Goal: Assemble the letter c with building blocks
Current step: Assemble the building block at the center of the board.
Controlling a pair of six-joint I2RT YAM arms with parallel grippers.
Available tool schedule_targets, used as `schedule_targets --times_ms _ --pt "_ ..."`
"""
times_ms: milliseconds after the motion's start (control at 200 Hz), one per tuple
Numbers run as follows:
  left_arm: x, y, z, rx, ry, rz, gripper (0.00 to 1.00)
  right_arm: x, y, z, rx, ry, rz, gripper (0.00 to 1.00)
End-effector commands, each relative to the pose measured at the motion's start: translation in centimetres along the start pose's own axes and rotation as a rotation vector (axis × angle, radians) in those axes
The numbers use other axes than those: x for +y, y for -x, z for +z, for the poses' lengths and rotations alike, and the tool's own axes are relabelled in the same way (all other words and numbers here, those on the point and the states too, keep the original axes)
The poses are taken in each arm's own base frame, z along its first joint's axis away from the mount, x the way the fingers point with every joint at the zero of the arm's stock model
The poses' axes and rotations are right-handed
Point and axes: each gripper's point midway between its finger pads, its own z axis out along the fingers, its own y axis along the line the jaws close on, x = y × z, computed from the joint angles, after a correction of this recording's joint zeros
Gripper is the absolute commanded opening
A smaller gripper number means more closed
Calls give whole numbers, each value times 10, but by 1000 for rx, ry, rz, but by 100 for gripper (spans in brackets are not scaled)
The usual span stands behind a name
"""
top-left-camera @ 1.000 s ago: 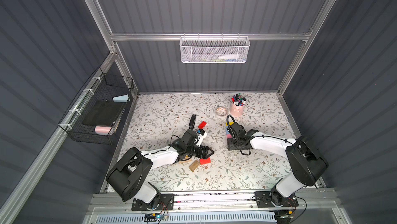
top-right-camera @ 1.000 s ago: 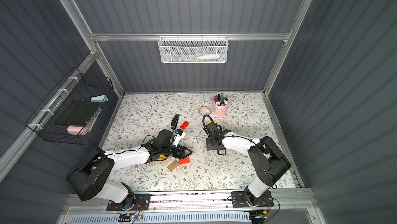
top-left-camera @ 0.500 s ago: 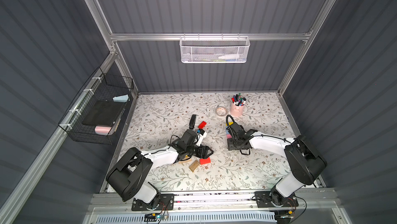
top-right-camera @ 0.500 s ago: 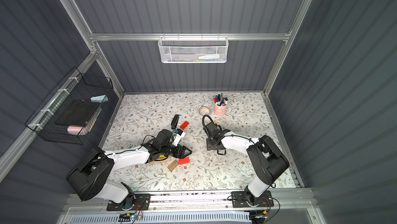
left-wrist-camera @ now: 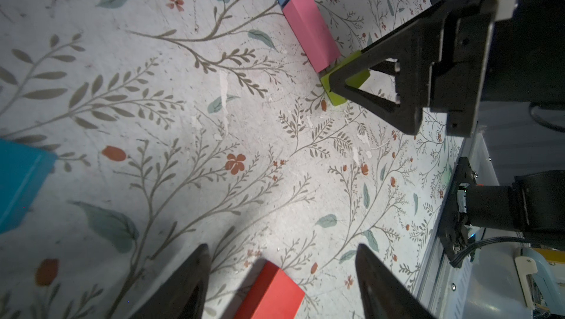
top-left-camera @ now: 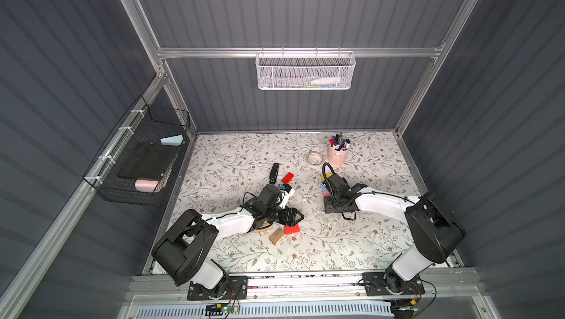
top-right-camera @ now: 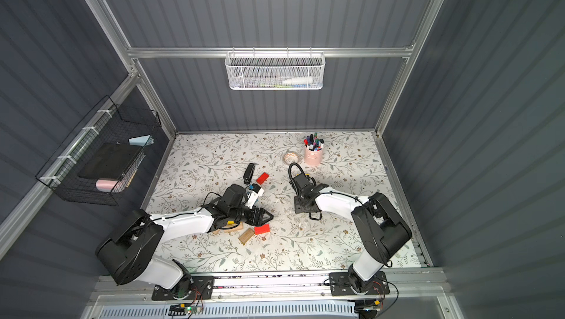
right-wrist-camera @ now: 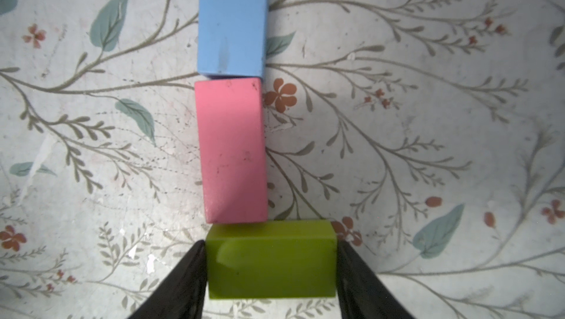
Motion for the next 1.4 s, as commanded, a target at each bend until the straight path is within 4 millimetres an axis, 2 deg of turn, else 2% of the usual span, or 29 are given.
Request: schedule_targets --times_ms 0,470,1131,1396 --pt "-1 3 1 -2 -10 20 73 0 9 -2 -20 -4 -2 64" --pt "0 3 1 -3 -10 20 73 1 10 -2 -22 -1 0 65" --pt "0 2 2 3 -12 17 73 3 14 -4 -28 10 -6 71" --pt "1 2 2 5 -10 15 73 1 17 -12 -49 10 3 74"
